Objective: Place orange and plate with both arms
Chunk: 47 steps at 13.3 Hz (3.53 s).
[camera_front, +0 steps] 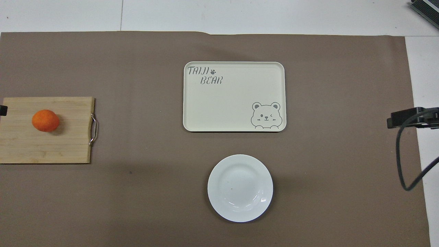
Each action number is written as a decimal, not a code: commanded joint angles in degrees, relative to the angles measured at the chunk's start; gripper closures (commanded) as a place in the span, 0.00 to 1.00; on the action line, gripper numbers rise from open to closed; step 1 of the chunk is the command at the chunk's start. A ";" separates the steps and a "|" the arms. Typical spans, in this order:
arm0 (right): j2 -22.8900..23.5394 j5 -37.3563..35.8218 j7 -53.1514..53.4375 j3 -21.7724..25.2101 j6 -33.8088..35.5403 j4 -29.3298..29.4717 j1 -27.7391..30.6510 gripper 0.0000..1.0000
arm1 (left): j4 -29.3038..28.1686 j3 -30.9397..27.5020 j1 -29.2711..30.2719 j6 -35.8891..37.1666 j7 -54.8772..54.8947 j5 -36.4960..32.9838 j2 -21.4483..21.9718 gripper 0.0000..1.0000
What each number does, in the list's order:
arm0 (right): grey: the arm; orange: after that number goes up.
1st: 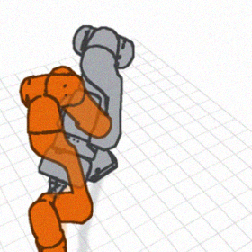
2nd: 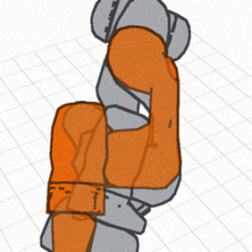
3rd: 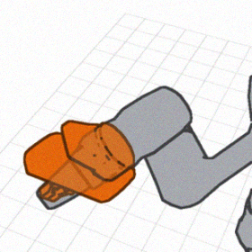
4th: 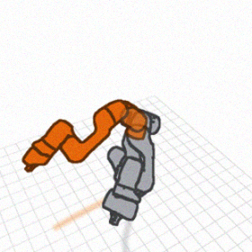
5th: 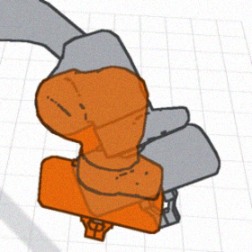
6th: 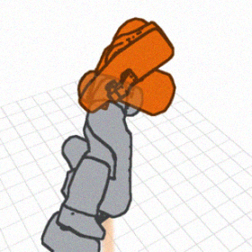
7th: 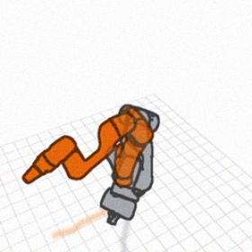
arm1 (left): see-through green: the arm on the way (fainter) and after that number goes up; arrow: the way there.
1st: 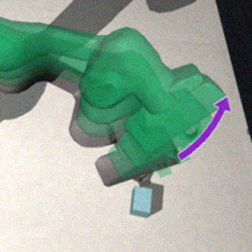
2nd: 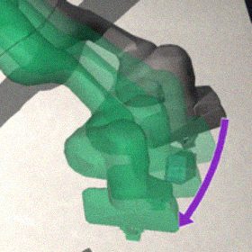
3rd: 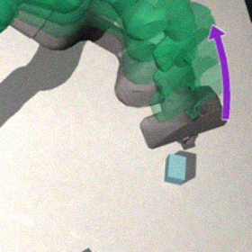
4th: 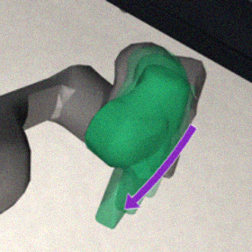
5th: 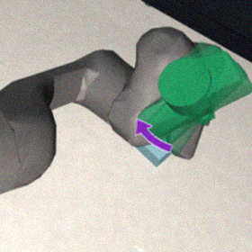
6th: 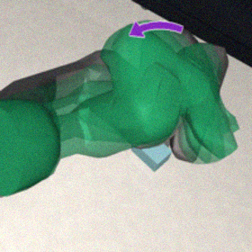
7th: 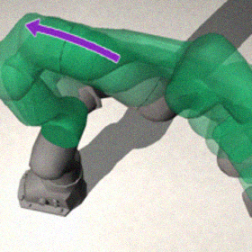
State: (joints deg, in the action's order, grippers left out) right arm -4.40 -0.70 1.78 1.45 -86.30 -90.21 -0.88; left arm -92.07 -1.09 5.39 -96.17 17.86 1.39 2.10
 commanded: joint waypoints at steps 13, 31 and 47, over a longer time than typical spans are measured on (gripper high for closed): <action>0.62 -0.26 -1.16 -0.22 0.87 1.17 0.35 0.00 | -22.61 0.47 6.21 -38.28 10.35 -0.24 -13.96 0.00; 0.62 -0.26 -1.16 -0.22 0.87 1.17 0.44 0.00 | -23.51 0.47 -11.50 -19.07 13.96 -0.42 -6.67 1.00; 0.62 -0.26 -1.16 -0.22 0.87 1.17 0.35 0.00 | -25.79 0.91 -59.07 -34.34 -36.04 8.10 -11.93 1.00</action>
State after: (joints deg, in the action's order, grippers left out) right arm -4.40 -0.70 1.78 1.45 -86.30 -90.19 -0.88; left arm -117.03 1.03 -50.21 -128.53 -16.54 8.57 -9.06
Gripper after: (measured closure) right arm 0.000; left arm 0.216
